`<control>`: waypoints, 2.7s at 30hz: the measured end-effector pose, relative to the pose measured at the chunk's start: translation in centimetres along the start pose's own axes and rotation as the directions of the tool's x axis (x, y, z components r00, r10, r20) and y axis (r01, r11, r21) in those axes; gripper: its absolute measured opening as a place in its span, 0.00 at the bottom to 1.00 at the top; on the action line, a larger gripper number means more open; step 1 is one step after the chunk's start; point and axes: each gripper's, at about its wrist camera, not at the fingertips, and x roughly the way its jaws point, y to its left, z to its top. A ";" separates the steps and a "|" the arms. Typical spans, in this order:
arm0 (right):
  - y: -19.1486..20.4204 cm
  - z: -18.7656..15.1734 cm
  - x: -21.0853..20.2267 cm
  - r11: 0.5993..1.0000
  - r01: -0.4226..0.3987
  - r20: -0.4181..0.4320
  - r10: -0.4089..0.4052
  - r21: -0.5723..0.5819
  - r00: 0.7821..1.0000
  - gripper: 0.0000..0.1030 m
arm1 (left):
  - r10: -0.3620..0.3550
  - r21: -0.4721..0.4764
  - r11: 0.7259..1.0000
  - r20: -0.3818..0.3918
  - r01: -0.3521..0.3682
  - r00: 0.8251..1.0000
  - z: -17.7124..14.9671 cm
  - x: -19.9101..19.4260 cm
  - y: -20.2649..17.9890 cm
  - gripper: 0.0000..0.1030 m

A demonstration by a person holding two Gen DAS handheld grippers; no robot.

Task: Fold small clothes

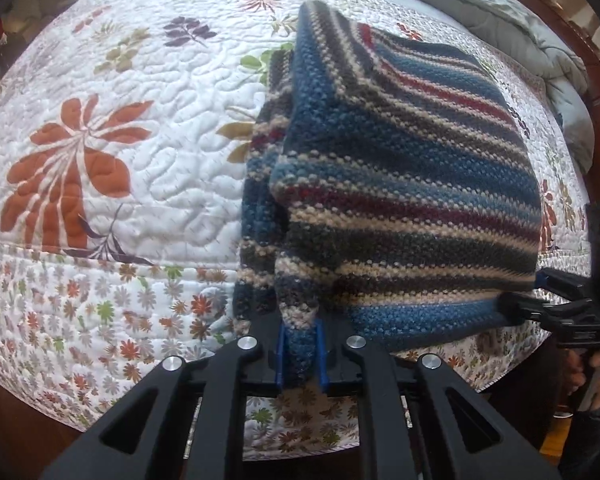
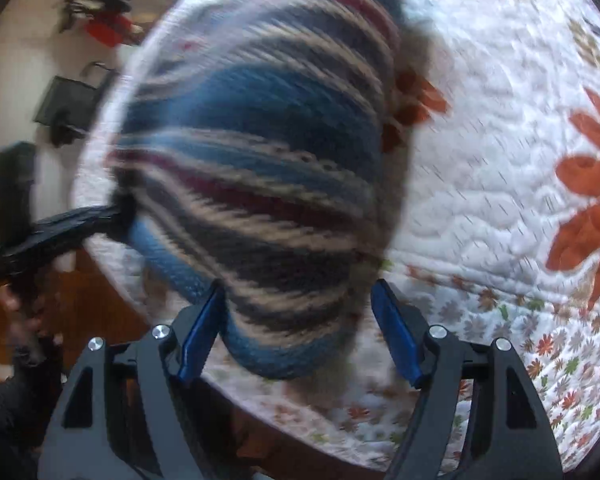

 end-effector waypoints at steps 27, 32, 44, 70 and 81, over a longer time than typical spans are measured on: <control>-1.5 7.3 -5.0 0.999 -0.032 0.156 0.028 0.025 0.987 0.85 | 0.111 0.103 0.986 0.201 -0.134 0.973 6.3 -3.9 -4.4 0.73; -2.3 8.2 -3.8 0.994 -0.094 0.139 0.087 0.046 0.986 0.87 | 0.033 0.046 0.998 0.085 -0.037 0.996 9.3 -0.4 -1.9 0.73; -2.1 9.1 -1.6 0.981 -0.185 0.096 0.180 0.053 0.979 0.87 | -0.213 -0.035 0.977 -0.072 0.211 0.974 11.4 5.0 1.4 0.97; -2.9 8.7 -3.2 0.958 -0.286 0.120 0.284 0.002 0.951 0.54 | -0.393 -0.022 0.919 0.013 0.393 0.920 9.7 3.8 -1.3 0.46; -8.3 8.3 -12.6 0.989 -0.137 0.221 0.145 -0.052 0.964 0.54 | -0.515 0.037 0.857 0.028 0.514 0.857 14.6 4.1 -12.0 0.44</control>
